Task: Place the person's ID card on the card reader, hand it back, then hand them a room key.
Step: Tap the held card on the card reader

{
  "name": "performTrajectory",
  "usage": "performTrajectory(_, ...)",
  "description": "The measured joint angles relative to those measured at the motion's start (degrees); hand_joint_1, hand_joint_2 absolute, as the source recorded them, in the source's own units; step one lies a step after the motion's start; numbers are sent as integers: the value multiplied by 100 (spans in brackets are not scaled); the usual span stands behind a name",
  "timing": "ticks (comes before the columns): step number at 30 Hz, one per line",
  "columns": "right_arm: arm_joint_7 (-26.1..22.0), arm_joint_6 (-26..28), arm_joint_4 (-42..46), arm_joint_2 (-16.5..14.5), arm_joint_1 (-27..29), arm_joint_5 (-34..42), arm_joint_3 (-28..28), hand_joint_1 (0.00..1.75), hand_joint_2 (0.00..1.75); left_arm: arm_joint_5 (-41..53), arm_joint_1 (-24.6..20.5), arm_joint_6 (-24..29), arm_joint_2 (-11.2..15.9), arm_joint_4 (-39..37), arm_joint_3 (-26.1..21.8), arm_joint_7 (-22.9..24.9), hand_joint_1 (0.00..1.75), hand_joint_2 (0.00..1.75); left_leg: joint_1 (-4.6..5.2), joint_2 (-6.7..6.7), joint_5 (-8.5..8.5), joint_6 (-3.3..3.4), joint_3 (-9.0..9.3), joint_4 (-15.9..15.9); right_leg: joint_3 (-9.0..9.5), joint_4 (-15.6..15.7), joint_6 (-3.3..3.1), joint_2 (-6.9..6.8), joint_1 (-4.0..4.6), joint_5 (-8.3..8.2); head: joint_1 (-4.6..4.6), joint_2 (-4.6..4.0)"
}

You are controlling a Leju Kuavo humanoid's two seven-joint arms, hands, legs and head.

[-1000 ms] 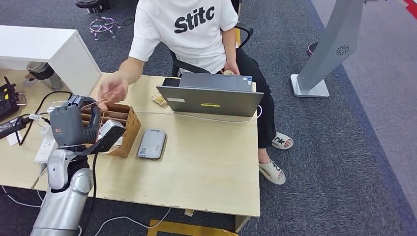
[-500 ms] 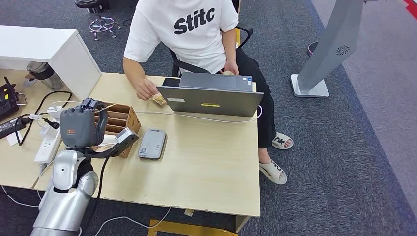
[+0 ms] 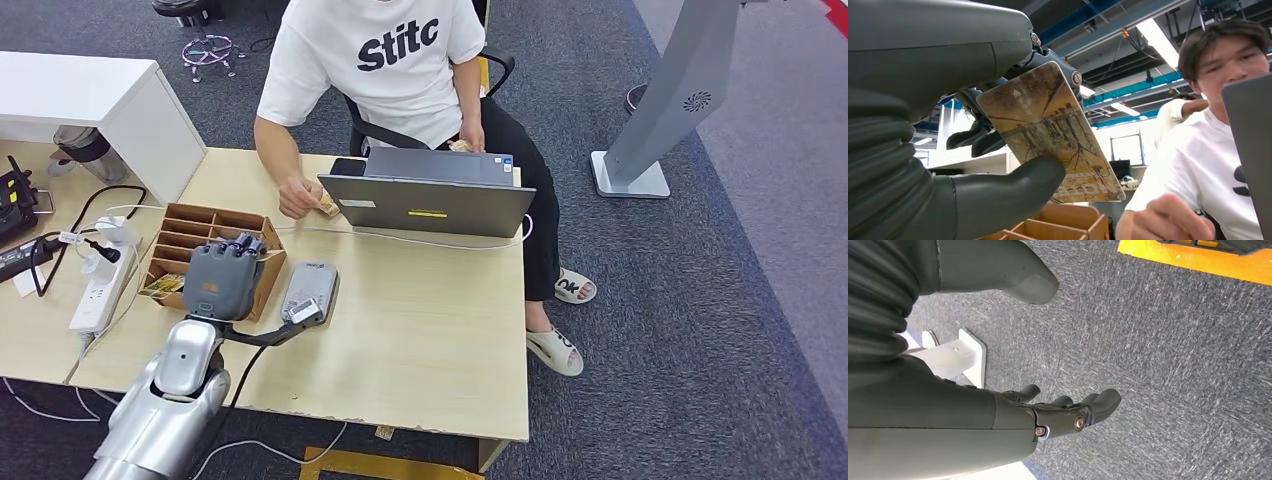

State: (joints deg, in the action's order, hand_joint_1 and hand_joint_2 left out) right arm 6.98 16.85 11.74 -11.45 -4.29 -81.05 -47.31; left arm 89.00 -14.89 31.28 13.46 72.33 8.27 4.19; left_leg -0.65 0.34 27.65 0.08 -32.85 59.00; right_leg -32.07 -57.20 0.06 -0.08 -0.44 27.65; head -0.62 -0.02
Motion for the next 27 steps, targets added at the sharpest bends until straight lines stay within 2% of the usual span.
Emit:
performTrajectory(7,21,-6,-1,0,3,-7,16,0,175,-14,-30,36,74,-448,274,182,175,175,0,0,0,0,0,0,0,0,0,0,0,0,0,0)
performTrajectory(27,-1,-4,-25,0,4,-11,38,0,175,-17,-31,61,39,-921,383,180,175,175,0,0,0,0,-1,0,0,0,0,0,0,0,0,0)
